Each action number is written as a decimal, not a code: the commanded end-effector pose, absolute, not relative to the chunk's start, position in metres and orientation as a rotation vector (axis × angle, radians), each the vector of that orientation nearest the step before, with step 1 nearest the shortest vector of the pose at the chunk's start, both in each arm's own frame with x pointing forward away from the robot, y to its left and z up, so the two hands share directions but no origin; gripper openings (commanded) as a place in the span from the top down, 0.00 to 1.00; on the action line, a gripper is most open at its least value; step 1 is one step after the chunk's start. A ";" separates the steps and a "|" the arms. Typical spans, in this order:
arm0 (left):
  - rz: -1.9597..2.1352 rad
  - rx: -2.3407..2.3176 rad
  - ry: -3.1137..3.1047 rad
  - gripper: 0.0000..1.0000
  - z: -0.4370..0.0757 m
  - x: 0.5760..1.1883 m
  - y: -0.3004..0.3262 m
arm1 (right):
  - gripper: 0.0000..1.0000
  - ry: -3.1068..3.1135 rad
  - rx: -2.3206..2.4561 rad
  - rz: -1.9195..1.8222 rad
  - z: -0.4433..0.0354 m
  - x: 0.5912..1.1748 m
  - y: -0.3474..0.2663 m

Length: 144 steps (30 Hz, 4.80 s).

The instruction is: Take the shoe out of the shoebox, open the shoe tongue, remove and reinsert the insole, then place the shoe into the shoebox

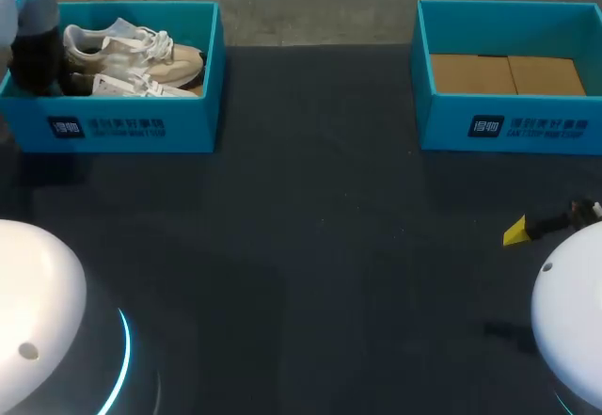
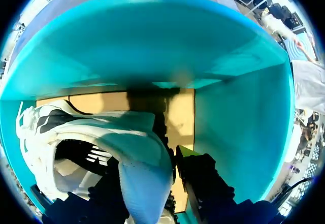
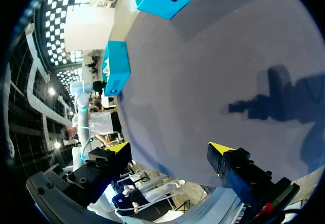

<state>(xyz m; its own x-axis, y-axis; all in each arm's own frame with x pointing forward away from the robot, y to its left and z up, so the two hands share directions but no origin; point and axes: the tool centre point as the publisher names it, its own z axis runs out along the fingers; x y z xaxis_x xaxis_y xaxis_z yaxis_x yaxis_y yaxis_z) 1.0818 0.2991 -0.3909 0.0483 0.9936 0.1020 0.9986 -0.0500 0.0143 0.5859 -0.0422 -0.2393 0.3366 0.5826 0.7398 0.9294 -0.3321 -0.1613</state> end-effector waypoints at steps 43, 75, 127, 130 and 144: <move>-0.197 -2.396 -2.037 1.00 -0.355 1.071 0.308 | 0.00 -1.319 -2.032 -0.777 -0.238 0.584 -0.041; -0.349 -2.487 -2.181 1.00 -0.231 1.082 0.292 | 0.00 -1.319 -2.032 -0.777 -0.238 0.584 -0.041; -0.335 -2.394 -2.178 1.00 -0.159 0.982 0.250 | 0.00 -1.319 -2.032 -0.777 -0.238 0.584 -0.041; -0.324 -2.354 -2.222 1.00 -0.153 0.973 0.248 | 0.00 -1.319 -2.032 -0.777 -0.238 0.584 -0.041; -0.330 -2.258 -2.271 1.00 -0.129 0.893 0.228 | 0.00 -1.319 -2.032 -0.777 -0.238 0.584 -0.041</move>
<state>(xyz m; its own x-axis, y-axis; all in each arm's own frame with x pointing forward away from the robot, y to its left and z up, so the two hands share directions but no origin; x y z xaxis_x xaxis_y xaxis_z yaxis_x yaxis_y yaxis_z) 0.9222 0.2374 -0.1307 -0.0090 0.9975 0.0700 0.9867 -0.0025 0.1627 0.5858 -0.0423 -0.2393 0.3366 0.5826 0.7397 0.9293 -0.3321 -0.1613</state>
